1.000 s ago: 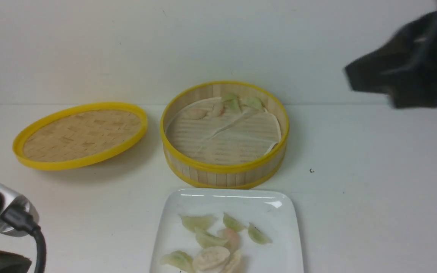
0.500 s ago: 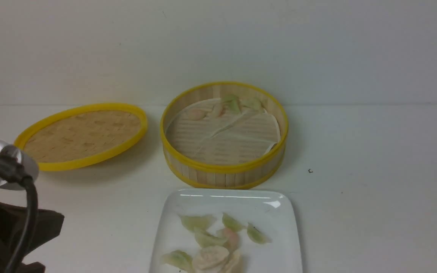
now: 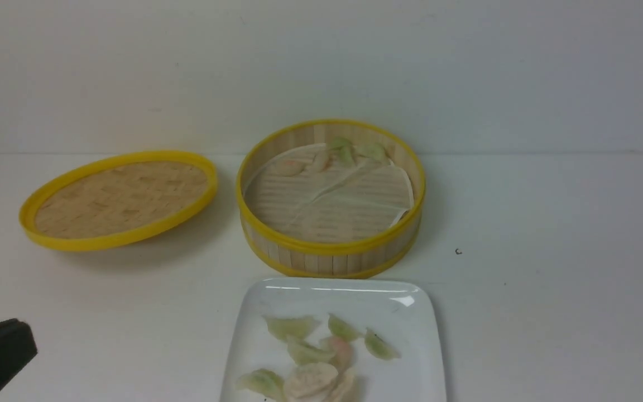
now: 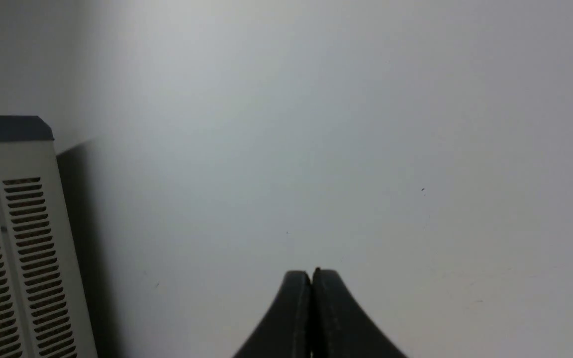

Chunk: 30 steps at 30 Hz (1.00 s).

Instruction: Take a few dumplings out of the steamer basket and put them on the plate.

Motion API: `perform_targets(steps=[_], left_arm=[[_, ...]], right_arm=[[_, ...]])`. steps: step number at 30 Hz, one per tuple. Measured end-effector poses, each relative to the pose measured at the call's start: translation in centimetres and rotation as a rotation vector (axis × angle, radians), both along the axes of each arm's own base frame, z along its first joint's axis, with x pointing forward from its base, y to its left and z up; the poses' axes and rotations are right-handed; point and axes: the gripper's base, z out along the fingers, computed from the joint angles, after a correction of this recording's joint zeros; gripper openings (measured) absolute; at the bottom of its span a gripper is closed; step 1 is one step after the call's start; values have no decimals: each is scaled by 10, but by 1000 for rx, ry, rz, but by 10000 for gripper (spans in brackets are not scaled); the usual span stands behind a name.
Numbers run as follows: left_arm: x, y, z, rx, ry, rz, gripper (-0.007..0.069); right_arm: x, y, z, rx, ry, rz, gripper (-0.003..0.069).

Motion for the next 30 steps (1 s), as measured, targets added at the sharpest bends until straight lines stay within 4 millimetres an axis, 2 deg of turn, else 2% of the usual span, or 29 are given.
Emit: perform_targets(steps=[5,11,15,19,22,23,24,25,26,27,29,30], left_arm=[[-11,4,-5,-72,-15,-9,-6],[-13,5,-5,-73,-21,-9,-6],[-9,7,-9,9,-56,16,-6],[-5,11,-23,131,-134,69,-6],[-3,16,-56,216,-160,182,-6],[-3,16,-58,222,-160,189,-6],[0,17,-76,255,-150,240,-6],[3,18,-89,282,-123,266,-6],[3,18,-92,287,-117,271,-6],[8,19,-113,328,-69,312,-6],[10,20,-127,346,-27,334,-6],[11,22,-141,365,15,355,-6]], right_arm=[[0,0,0,0,1,-1,-13],[0,0,0,-3,-2,-3,-13],[0,0,0,-3,-2,-4,-13],[0,0,0,-3,-2,-4,-13],[0,0,0,-3,-2,-4,-13],[0,0,0,-3,-2,-4,-13],[0,0,0,-3,0,-5,-13],[0,0,0,-4,2,-6,-13],[0,0,0,-3,1,-5,-13],[0,0,0,0,2,-3,-13],[0,0,0,4,6,-2,-13],[0,0,0,7,7,0,-13]])
